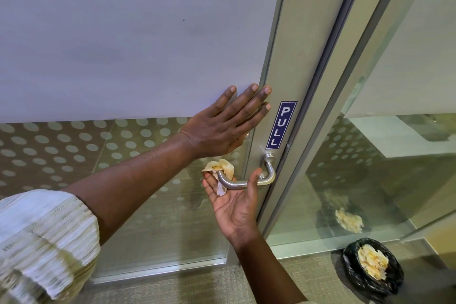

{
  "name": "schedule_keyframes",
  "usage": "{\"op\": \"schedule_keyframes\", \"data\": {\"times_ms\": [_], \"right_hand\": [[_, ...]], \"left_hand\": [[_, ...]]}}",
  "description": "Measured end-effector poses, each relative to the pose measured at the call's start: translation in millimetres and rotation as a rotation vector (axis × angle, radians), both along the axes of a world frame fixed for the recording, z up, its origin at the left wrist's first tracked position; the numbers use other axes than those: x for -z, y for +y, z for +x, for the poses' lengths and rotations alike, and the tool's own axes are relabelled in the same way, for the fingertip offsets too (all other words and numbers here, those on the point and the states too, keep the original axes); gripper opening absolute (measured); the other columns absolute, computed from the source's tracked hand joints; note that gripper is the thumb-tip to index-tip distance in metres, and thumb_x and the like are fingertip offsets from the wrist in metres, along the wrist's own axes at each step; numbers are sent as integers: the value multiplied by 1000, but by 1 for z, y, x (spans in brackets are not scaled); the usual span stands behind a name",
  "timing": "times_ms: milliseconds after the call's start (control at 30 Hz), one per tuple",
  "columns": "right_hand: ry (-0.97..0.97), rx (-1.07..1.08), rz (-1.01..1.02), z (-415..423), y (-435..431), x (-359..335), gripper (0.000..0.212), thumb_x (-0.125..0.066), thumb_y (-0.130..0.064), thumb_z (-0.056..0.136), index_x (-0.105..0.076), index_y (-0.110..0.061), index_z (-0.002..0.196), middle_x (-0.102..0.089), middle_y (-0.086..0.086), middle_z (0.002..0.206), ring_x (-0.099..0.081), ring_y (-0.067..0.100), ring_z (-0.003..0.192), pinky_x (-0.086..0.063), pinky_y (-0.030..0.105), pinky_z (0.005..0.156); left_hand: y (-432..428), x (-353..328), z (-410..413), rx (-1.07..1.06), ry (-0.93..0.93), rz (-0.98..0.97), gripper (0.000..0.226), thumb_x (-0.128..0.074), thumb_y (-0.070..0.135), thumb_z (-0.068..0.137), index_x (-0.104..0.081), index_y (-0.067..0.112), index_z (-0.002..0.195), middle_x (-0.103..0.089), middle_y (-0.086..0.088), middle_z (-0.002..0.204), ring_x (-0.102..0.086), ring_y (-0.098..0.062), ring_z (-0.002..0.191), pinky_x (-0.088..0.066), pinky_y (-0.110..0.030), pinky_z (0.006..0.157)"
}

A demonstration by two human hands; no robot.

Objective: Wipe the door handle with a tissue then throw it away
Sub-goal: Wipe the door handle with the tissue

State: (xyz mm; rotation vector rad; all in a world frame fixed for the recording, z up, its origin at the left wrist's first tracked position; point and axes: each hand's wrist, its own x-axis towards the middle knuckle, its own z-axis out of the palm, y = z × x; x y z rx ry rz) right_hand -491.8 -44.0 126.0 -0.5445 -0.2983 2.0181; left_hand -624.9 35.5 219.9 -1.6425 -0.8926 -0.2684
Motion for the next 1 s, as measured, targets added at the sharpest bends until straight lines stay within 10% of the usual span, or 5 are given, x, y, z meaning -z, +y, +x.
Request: {"op": "schedule_keyframes", "data": {"times_ms": [267,433,867,1000], "right_hand": [[18,-16,-79,36,-6,7,57,-59,-30,92,-52,4,137,-58,27,138,-52,41,133,-31,51,119],[-175,4,-70,52,-3,11,32,-38,12,95,-59,10,119,-69,31,118,-67,42,112,-56,47,96],[-675,161,116,102,30,18,15,-59,0,97,-68,1,109,-77,19,99,-77,28,88,-62,29,75],[-1036,274,269,112,54,4,8,-65,-5,93,-73,-7,93,-76,17,86,-69,21,75,-59,46,82]], "left_hand": [[-1,-1,1,0,-1,-3,67,-43,31,105,-30,5,165,-25,-21,171,-24,-38,158,-10,-53,129],[0,1,-1,6,-6,-26,69,-42,32,106,-25,4,167,-20,-22,172,-20,-39,159,-7,-54,130],[-2,-1,-1,15,-3,-10,69,-46,32,104,-29,4,166,-23,-23,171,-24,-39,158,-10,-53,130],[-3,-3,-1,11,-7,-16,69,-48,34,104,-32,6,165,-26,-23,171,-26,-39,158,-11,-53,129]]}}
